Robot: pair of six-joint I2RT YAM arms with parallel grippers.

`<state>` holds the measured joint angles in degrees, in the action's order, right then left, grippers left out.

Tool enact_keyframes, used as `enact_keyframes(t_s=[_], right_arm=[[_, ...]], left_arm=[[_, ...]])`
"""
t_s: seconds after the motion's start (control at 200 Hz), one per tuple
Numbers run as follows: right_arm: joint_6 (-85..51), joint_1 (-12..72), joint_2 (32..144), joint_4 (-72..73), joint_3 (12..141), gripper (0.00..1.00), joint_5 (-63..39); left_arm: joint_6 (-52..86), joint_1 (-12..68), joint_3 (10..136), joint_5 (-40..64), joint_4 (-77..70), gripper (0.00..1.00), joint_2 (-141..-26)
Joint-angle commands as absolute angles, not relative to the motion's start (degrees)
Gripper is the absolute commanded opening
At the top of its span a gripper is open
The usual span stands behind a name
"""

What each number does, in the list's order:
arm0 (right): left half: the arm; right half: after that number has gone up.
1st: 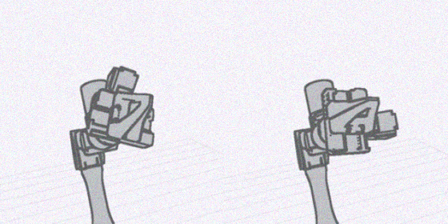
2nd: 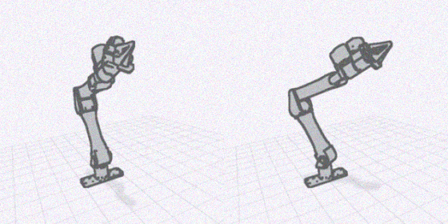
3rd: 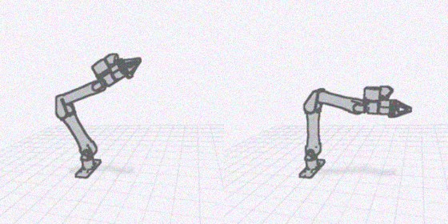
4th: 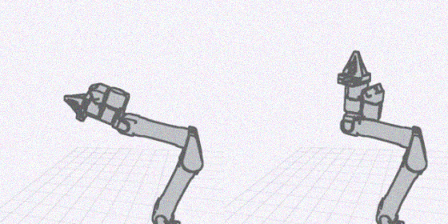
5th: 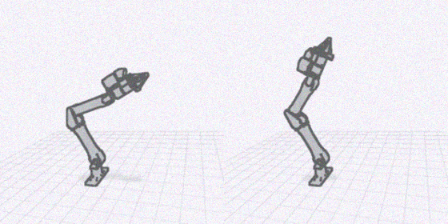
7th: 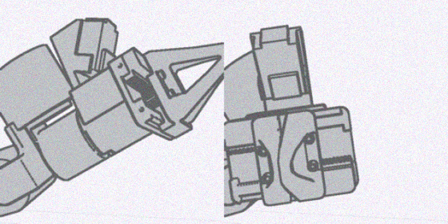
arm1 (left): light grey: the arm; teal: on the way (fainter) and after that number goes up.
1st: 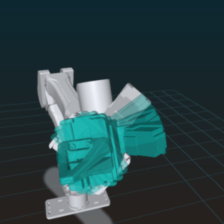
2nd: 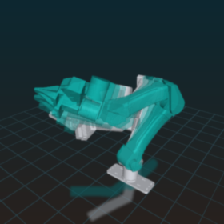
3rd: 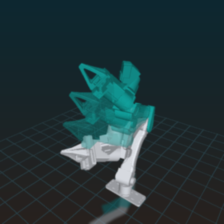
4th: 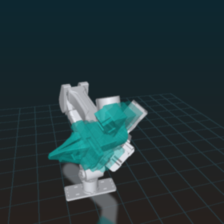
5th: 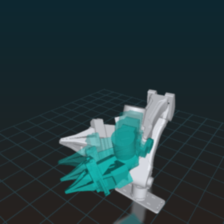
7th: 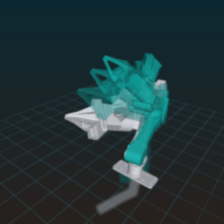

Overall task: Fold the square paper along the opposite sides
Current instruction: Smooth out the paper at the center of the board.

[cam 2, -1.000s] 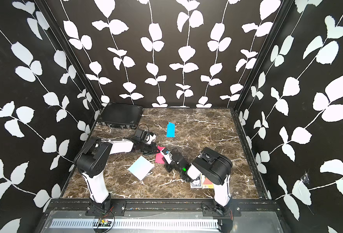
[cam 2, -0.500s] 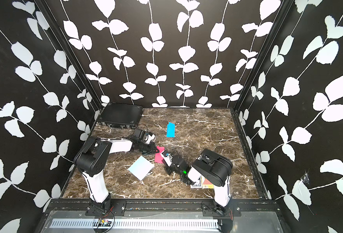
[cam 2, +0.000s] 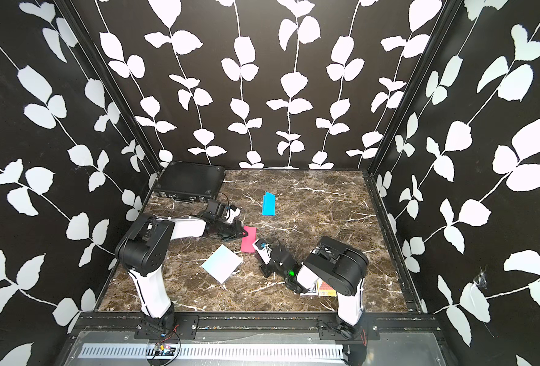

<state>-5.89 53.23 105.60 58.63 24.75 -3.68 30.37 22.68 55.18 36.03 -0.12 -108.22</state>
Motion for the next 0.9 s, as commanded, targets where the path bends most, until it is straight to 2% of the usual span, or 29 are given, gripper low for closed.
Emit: enact_keyframes(t_s=[0.0,0.175,0.295,0.425,0.725,0.895], right_arm=[[-7.2,54.0,101.8,53.9,21.4,0.13,-4.1],[-6.2,51.5,89.9,49.8,20.7,0.13,-2.6],[-3.6,48.6,88.1,50.0,21.0,0.13,-2.4],[-1.1,46.7,91.2,53.0,23.2,0.12,-2.3],[-2.6,46.5,106.4,62.2,27.9,0.11,-4.8],[-2.7,46.5,107.3,61.3,29.7,0.11,-5.4]], left_arm=[[29.2,22.4,55.5,36.4,1.9,0.00,-108.2],[26.4,26.5,56.6,39.7,7.2,0.00,-106.0],[26.9,28.7,55.7,40.9,8.0,0.00,-105.7],[26.9,29.3,54.7,41.7,8.1,0.00,-105.6],[26.6,29.8,54.9,42.1,8.7,0.00,-106.0],[26.8,29.9,54.7,42.3,8.4,0.00,-106.4]])
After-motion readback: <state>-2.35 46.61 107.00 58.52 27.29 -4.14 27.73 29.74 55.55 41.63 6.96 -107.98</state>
